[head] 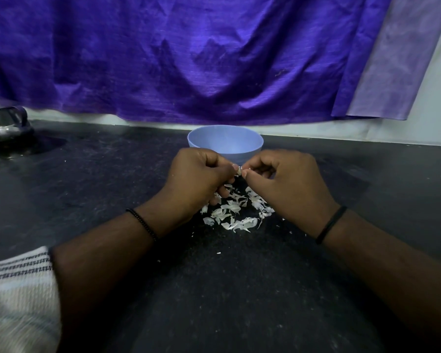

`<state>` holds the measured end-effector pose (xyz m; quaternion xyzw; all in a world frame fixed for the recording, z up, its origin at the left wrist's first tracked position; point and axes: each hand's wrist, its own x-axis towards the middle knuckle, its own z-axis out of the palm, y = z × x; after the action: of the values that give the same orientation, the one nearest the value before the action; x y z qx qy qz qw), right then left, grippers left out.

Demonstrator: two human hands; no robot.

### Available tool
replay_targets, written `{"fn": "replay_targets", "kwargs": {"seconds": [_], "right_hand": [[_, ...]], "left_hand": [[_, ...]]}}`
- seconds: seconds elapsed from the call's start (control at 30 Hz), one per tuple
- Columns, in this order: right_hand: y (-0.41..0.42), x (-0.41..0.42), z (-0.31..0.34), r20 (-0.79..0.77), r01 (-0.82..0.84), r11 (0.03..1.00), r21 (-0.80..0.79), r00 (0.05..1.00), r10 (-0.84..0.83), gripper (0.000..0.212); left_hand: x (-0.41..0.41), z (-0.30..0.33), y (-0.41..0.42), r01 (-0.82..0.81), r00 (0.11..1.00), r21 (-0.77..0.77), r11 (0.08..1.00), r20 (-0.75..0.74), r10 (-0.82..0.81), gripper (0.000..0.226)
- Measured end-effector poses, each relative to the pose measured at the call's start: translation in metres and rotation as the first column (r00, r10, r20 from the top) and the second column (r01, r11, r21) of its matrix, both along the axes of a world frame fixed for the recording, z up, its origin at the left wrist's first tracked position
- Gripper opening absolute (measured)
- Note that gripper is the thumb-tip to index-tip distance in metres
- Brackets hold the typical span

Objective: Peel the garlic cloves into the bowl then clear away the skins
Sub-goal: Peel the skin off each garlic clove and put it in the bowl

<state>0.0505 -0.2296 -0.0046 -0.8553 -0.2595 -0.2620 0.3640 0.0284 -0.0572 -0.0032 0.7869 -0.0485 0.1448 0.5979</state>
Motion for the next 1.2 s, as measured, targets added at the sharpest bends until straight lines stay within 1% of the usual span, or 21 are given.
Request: {"fn": "replay_targets", "kwargs": {"seconds": [0.13, 0.27, 0.67, 0.77, 0.87, 0.97, 1.07, 1.2], "right_hand": [[0.0008, -0.0013, 0.0005, 0.014, 0.023, 0.999, -0.025, 1.0, -0.023, 0.008], [0.0023, -0.0024, -0.0003, 0.032, 0.061, 0.997, -0.046, 0.998, -0.059, 0.007], [0.005, -0.0032, -0.0014, 0.127, 0.049, 0.994, -0.097, 0.991, -0.036, 0.005], [0.0043, -0.0022, -0.0011, 0.118, 0.038, 0.996, -0.084, 0.993, -0.028, 0.005], [0.0037, -0.0016, -0.0006, 0.083, 0.03, 0.998, -0.057, 0.996, -0.025, 0.006], [0.0045, -0.002, 0.0004, 0.003, 0.022, 1.0, 0.001, 1.0, -0.022, 0.006], [0.0053, 0.0, 0.0002, -0.137, 0.009, 0.993, 0.114, 0.991, 0.007, 0.006], [0.0055, 0.0023, -0.0013, -0.313, -0.025, 0.954, 0.299, 0.942, 0.123, 0.008]], "left_hand": [[-0.0008, -0.0002, -0.0017, -0.012, 1.0, 0.075, 0.997, 0.016, 0.011, 0.015], [-0.0032, 0.0003, -0.0043, 0.0, 1.0, 0.09, 0.996, -0.01, 0.001, 0.017], [-0.0049, 0.0003, -0.007, 0.037, 0.999, 0.01, 0.999, 0.0, -0.037, 0.011], [-0.0055, 0.0007, -0.0077, 0.042, 0.999, -0.01, 0.999, -0.001, -0.042, 0.012], [-0.0063, 0.0016, -0.0083, 0.067, 0.998, -0.035, 0.997, -0.003, -0.067, 0.012], [-0.0067, 0.0023, -0.0085, 0.096, 0.995, -0.068, 0.993, 0.002, -0.096, 0.012], [-0.0058, 0.0022, -0.0079, 0.117, 0.993, -0.121, 0.986, -0.01, -0.119, 0.01], [-0.0022, 0.0011, -0.0049, 0.156, 0.985, -0.202, 0.967, -0.044, -0.168, 0.01]]}}
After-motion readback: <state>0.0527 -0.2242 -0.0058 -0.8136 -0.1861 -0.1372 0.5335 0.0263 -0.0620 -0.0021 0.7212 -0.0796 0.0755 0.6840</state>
